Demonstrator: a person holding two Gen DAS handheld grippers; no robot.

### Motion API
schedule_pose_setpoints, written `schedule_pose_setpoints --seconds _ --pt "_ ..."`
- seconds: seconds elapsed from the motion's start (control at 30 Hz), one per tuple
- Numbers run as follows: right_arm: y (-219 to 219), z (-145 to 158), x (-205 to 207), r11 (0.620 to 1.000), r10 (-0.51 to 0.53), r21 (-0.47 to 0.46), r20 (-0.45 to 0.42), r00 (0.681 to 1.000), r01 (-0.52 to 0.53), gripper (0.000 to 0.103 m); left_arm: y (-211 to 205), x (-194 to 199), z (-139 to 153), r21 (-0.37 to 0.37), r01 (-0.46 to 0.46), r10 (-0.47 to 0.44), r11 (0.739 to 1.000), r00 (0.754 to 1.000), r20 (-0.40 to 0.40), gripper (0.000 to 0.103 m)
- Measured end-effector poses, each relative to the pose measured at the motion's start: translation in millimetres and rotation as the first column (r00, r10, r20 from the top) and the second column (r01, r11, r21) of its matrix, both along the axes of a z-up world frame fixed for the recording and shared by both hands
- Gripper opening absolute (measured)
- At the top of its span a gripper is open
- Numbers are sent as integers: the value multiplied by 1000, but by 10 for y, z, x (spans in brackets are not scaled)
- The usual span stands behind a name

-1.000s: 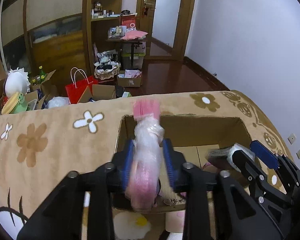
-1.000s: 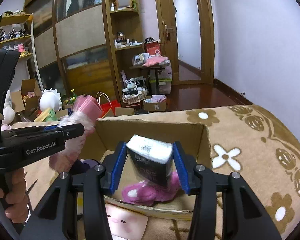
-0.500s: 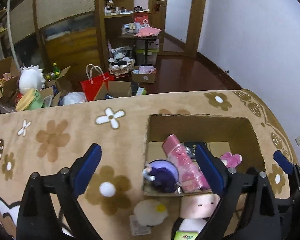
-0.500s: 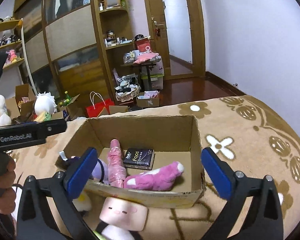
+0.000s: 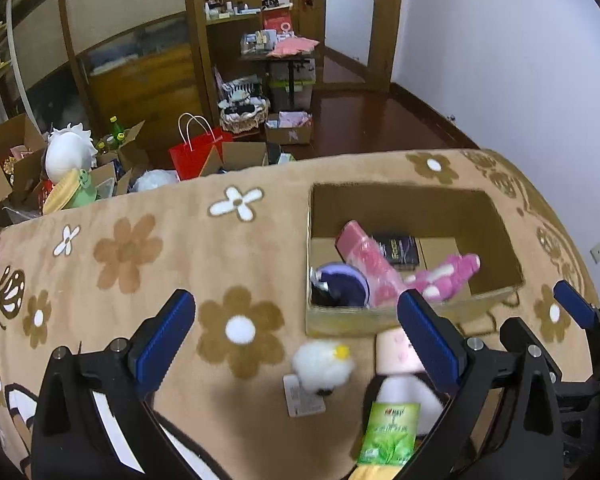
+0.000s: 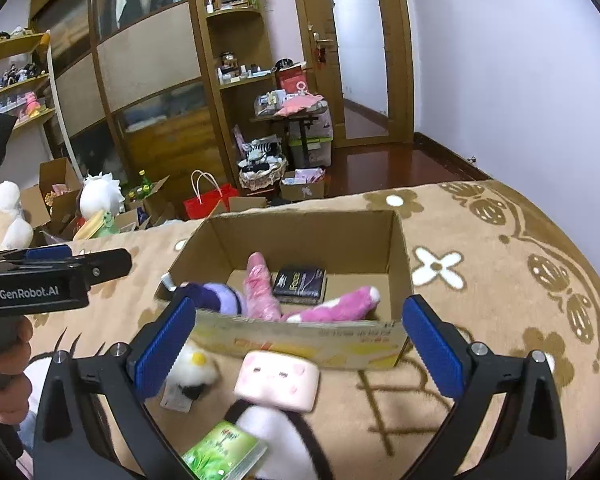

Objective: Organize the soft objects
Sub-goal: 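Return both tools to the remaining items beside the box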

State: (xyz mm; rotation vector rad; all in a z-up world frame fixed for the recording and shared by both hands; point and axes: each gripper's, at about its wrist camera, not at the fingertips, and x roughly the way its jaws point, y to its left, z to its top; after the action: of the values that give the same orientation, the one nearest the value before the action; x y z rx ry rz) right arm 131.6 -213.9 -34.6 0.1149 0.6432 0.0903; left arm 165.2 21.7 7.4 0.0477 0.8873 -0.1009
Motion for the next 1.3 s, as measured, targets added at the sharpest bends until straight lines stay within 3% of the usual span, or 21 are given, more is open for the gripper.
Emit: schedule_pose_setpoints --seconds 0.47,0.77,1.3 --pt "163 -414 -164 999 41 17 -129 991 -39 103 28 -77 -410 2 -2 2 1000 996 -85 100" --pt "244 -846 -84 993 115 34 -274 955 -110 103 49 -24 -736 -9 -9 7 1000 988 -152 100" --pt "473 -1183 -42 981 196 76 -380 904 -181 103 39 88 -1209 -19 -5 0 1000 969 -246 100"
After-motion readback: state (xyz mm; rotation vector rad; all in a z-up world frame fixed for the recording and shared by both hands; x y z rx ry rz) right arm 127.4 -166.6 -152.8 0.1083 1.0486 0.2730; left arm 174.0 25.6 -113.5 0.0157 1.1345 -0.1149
